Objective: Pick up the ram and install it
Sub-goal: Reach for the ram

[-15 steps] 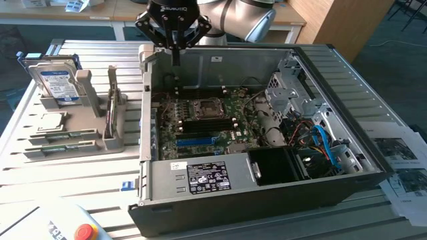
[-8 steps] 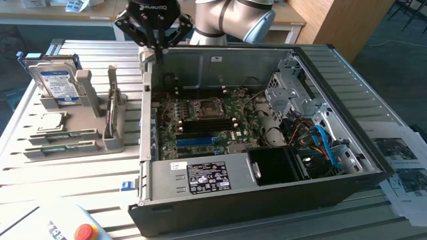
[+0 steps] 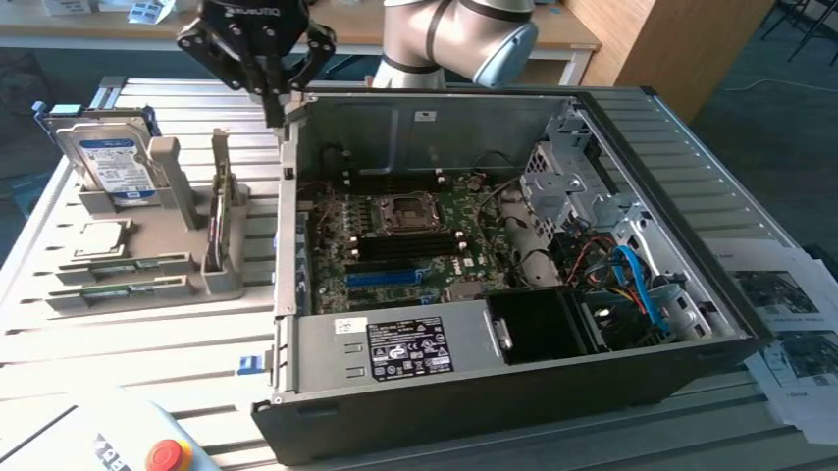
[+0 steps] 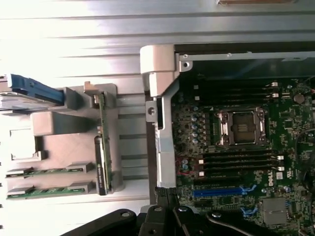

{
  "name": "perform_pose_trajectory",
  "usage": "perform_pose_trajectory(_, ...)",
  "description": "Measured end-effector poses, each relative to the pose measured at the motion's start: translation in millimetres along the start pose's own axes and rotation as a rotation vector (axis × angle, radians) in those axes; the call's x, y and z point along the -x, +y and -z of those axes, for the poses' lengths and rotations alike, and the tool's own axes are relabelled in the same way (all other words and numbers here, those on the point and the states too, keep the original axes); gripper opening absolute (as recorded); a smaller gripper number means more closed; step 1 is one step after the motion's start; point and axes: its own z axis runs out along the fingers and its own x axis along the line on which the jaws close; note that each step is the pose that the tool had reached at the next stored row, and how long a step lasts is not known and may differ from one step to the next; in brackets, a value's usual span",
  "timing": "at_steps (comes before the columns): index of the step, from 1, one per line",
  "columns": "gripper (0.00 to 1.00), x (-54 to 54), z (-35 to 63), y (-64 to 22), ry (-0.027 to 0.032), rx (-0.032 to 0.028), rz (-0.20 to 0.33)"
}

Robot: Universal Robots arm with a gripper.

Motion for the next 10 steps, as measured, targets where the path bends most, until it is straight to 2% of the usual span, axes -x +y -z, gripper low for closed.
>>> perform_pose_trajectory(10,0.10,-45.8,0.8,-0.5,0.0001,-0.0001,0.000)
